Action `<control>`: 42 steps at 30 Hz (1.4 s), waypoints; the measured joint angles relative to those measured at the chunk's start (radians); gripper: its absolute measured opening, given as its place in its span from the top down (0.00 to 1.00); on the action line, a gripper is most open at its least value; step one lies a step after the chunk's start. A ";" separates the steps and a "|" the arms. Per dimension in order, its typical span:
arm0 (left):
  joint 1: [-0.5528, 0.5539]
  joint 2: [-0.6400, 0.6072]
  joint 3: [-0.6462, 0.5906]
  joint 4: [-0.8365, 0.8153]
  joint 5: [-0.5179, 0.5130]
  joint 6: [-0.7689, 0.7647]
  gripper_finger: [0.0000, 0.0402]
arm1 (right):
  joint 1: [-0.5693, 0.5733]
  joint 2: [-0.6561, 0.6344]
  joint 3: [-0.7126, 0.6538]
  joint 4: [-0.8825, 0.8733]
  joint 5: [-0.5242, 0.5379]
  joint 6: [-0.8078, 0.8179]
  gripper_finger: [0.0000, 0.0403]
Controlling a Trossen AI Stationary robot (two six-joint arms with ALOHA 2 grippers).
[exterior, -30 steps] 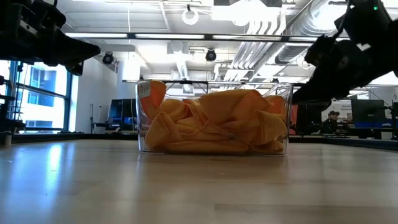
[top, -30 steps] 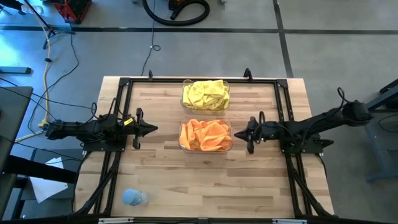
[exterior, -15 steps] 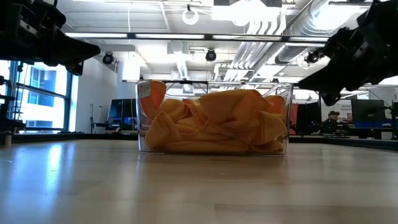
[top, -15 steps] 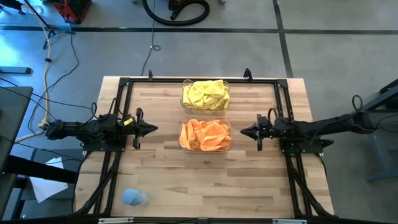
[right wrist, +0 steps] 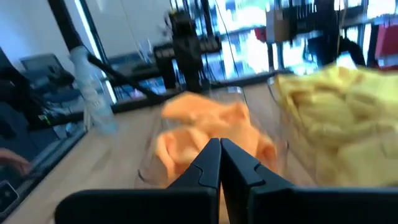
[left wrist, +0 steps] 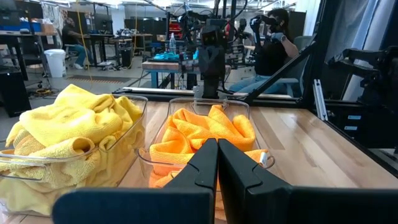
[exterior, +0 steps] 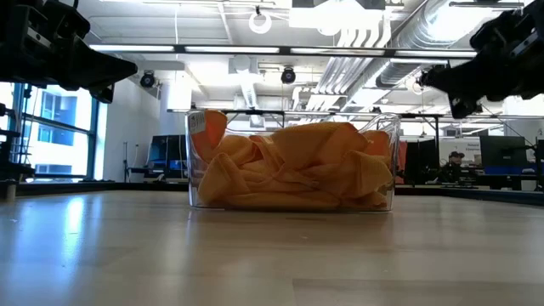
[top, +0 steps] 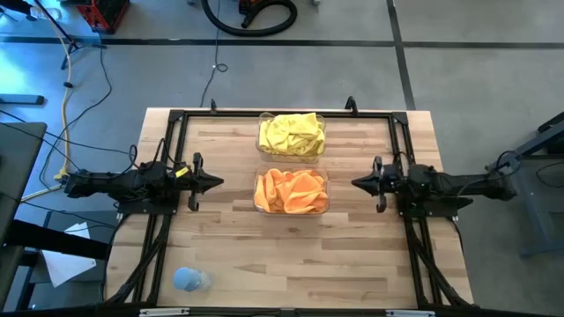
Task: Sort microfiber towel by color & place in baskets
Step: Return to Home Position
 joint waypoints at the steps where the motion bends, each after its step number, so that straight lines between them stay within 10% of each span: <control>1: 0.000 0.000 0.000 0.000 0.000 0.000 1.00 | 0.000 -0.025 0.000 0.000 -0.002 -0.014 1.00; 42: 0.000 0.000 0.000 0.000 0.000 0.000 1.00 | -0.002 -0.064 0.001 -0.011 -0.051 -0.180 1.00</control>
